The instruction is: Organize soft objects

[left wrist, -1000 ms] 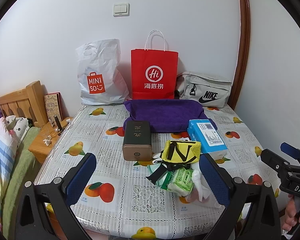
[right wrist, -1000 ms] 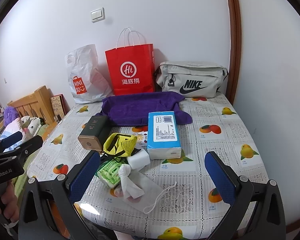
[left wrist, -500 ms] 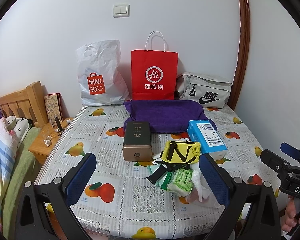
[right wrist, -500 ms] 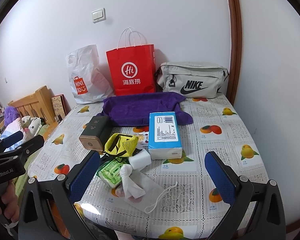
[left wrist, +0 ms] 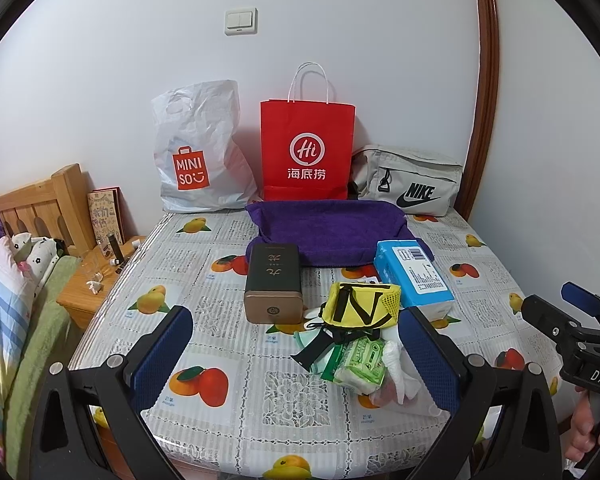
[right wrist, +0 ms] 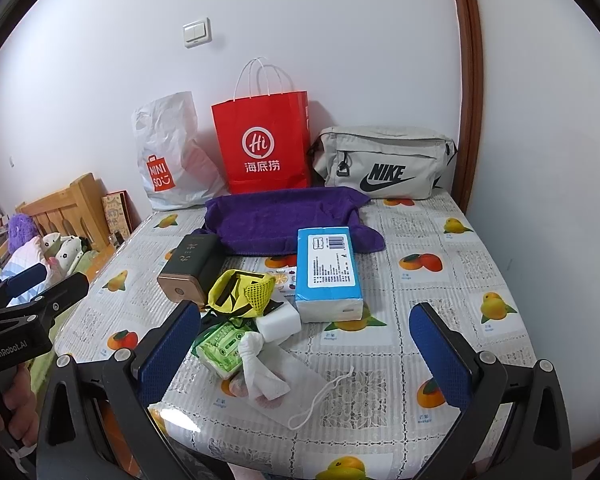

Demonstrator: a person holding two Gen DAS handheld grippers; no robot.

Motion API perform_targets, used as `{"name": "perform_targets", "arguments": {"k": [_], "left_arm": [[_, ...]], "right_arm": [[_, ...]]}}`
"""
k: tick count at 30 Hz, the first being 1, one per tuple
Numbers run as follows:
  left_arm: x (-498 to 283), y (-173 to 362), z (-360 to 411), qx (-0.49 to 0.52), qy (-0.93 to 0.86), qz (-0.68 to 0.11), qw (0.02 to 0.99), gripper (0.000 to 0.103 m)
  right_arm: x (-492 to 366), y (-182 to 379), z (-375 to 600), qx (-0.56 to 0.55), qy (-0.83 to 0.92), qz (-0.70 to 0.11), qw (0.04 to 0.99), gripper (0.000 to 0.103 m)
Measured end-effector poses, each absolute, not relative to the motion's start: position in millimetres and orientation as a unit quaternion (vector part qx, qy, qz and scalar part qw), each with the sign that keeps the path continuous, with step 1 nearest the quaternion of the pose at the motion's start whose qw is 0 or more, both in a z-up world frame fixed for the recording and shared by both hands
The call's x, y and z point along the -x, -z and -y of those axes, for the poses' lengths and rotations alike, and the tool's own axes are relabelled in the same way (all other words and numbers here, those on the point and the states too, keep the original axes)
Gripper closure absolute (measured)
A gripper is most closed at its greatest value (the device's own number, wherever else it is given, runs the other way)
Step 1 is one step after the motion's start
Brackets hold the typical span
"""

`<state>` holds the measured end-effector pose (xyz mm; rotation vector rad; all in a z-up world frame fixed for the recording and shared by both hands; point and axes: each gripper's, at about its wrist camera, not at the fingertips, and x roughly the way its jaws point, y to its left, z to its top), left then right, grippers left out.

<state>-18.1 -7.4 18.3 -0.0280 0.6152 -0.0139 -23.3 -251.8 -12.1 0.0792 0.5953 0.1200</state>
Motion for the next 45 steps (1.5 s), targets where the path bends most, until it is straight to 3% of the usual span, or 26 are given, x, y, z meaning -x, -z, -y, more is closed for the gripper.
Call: {"name": "perform_targets", "arguments": {"k": [9,17,32,40,45], "left_arm": [[5,-16,12,0.011,0.014,-0.319,0.948,0.0],[-25,25,8,0.013,0.007,-0.363,0.932,0.0],[-59,94,-14,0.025,-0.008,-0.414,0.91,0.002],[-67,115,-19,0.036,0.011,-0.43,0.902,0.002],[-70,123,-18,0.043,0.027,-0.435,0.899,0.002]], "right_arm": [[15,17,250,-0.028,-0.064,-0.298,0.952,0.0],[-9,55,254,-0.036,-0.072,-0.333,0.939,0.001],[-48,129,214,-0.03,-0.18,-0.395,0.9,0.038],[-65,152,191,-0.013,-0.195,-0.424,0.885,0.047],[-74,163,183,-0.01,-0.203,-0.436,0.877,0.063]]}}
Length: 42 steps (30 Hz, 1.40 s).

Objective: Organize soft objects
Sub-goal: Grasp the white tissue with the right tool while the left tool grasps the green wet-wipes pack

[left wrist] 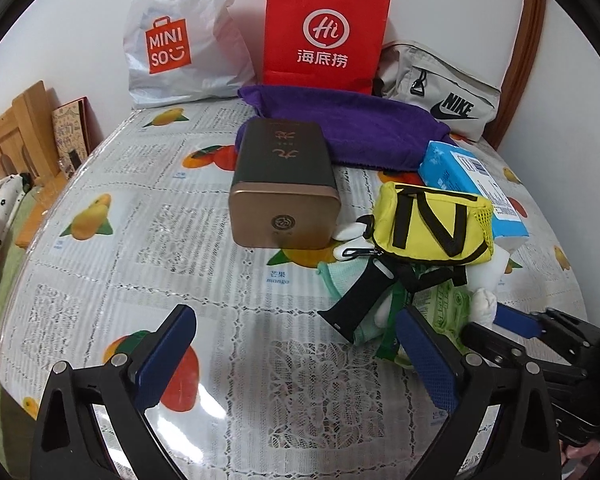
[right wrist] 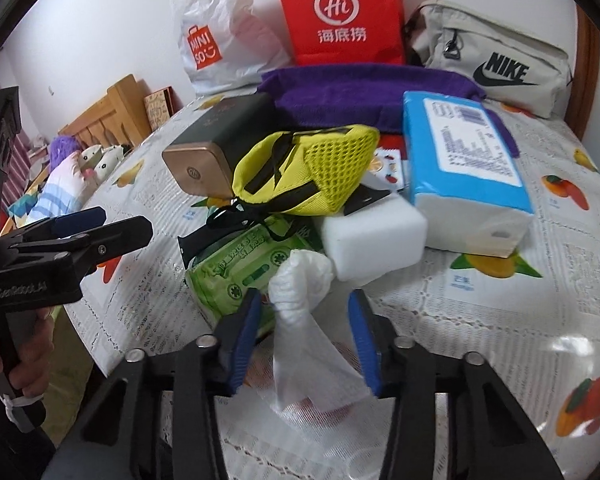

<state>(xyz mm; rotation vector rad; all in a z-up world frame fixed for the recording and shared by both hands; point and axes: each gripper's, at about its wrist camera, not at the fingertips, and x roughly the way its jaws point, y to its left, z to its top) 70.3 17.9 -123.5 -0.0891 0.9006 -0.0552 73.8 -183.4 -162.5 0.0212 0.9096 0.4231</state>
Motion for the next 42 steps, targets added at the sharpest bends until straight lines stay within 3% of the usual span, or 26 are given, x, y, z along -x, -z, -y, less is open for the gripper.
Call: {"name": "perform_targets", "arguments": {"k": [1,3,17,35,37,39,42], "left_arm": [[-71,125,-18,0.044,0.028,-0.436,0.898,0.002],[-71,127,-18,0.046,0.032,-0.437,0.898,0.002],[-65,123,7,0.033,0.101,-0.424,0.9,0.002],[-71,154,89,-0.122,0.1,-0.438,0.885,0.002],[-72,155,93,-0.136,0.098,-0.435,0.885,0.017],[-74,156,91,-0.131,0.106,-0.439,0.883,0.039],[-73,150,82,-0.103,0.114,-0.436,0.887,0.048]], "right_arm": [[-75,165,181,-0.01,-0.205,-0.437,0.876,0.065],[-76,167,179,-0.01,-0.208,-0.436,0.876,0.078],[-59,133,206,-0.005,-0.202,-0.38,0.902,0.079],[-64,178,273,-0.034,-0.124,-0.423,0.897,0.078],[-65,179,273,-0.036,-0.128,-0.424,0.896,0.078],[-66,181,272,-0.037,-0.132,-0.425,0.895,0.078],[-68,182,272,-0.037,-0.132,-0.427,0.894,0.078]]}}
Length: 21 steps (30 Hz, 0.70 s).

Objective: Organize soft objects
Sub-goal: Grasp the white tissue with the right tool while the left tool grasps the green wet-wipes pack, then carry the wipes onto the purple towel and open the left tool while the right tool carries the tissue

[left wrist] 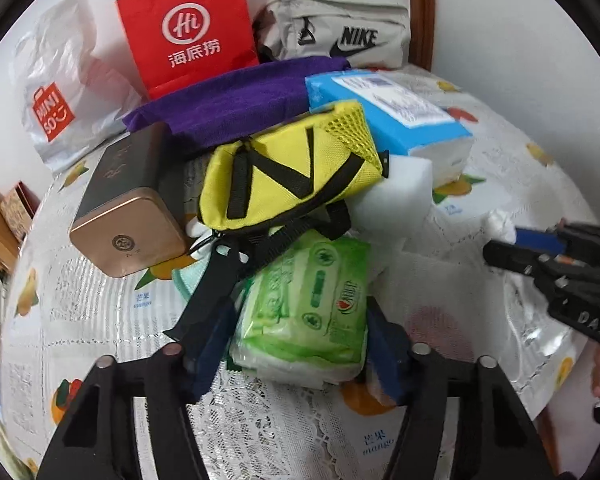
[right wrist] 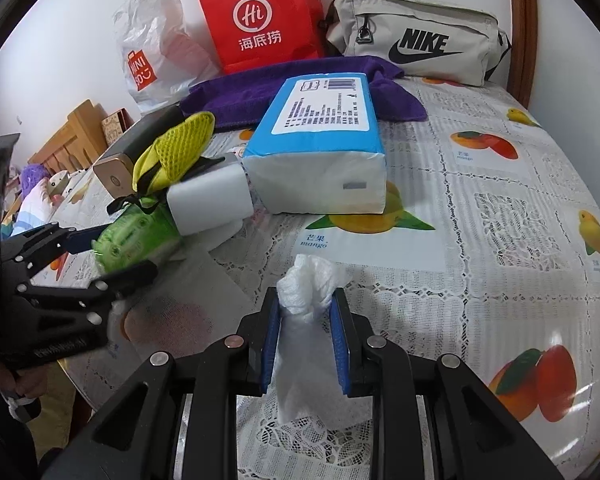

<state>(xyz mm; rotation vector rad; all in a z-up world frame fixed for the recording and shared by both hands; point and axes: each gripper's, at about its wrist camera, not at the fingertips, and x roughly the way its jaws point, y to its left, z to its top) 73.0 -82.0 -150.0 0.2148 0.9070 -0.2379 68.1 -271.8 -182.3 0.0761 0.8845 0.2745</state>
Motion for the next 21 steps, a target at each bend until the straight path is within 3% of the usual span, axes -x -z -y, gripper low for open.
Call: {"name": "perform_targets", "arguments": {"k": [21], "left_arm": [[-78,108,-3,0.013,0.071,-0.42,0.905,0.052]], "right_arm": [[-81,162,264,-0.028,-0.128,-0.425,0.896,0.078]]}}
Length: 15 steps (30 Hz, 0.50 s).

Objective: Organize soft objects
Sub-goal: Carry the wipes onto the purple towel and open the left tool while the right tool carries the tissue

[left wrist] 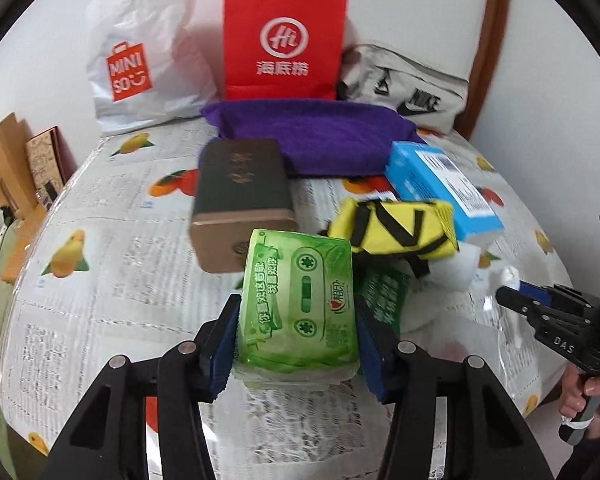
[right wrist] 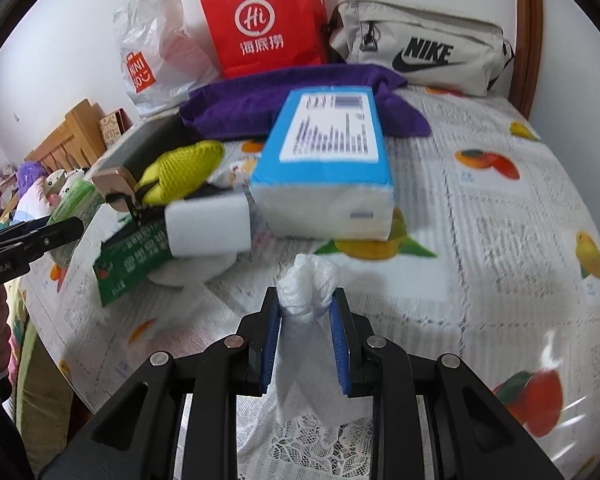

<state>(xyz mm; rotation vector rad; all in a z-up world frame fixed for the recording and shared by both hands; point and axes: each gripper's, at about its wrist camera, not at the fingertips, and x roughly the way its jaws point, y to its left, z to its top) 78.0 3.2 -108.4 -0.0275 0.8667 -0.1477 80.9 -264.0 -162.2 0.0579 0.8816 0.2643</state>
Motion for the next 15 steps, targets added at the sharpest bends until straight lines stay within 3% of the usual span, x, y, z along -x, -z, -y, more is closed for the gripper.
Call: {"name": "perform_targets", "arguments": {"k": [15], "left_arm": [[-118,71,-29,0.032,0.035,-0.405,0.913,0.052]], "right_arm": [[-120,104,262,-0.025,-0.139,-0.392,0.909,0.078]]}}
